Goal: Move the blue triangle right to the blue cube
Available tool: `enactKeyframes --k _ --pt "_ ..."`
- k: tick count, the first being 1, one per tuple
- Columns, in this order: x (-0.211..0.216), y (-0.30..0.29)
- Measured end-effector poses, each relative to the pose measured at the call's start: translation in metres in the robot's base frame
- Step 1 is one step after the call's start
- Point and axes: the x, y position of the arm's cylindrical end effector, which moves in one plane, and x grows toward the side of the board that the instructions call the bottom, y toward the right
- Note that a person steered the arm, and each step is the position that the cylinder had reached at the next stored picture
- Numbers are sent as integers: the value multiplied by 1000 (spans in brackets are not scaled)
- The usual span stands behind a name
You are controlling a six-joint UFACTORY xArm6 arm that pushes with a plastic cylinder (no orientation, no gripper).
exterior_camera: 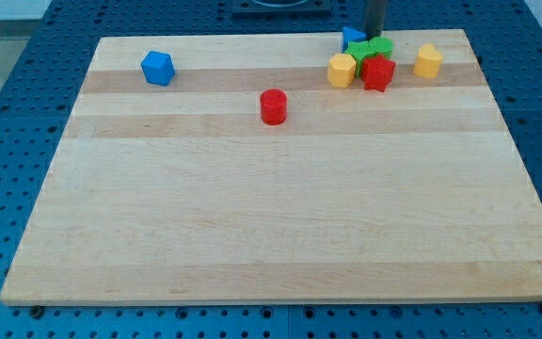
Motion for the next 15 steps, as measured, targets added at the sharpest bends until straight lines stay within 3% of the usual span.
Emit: enactKeyframes --k 2,3,5,9,15 --pt "51 -36" --pt "57 -75" --pt "34 -134" --pt "1 -195" --pt "63 -209"
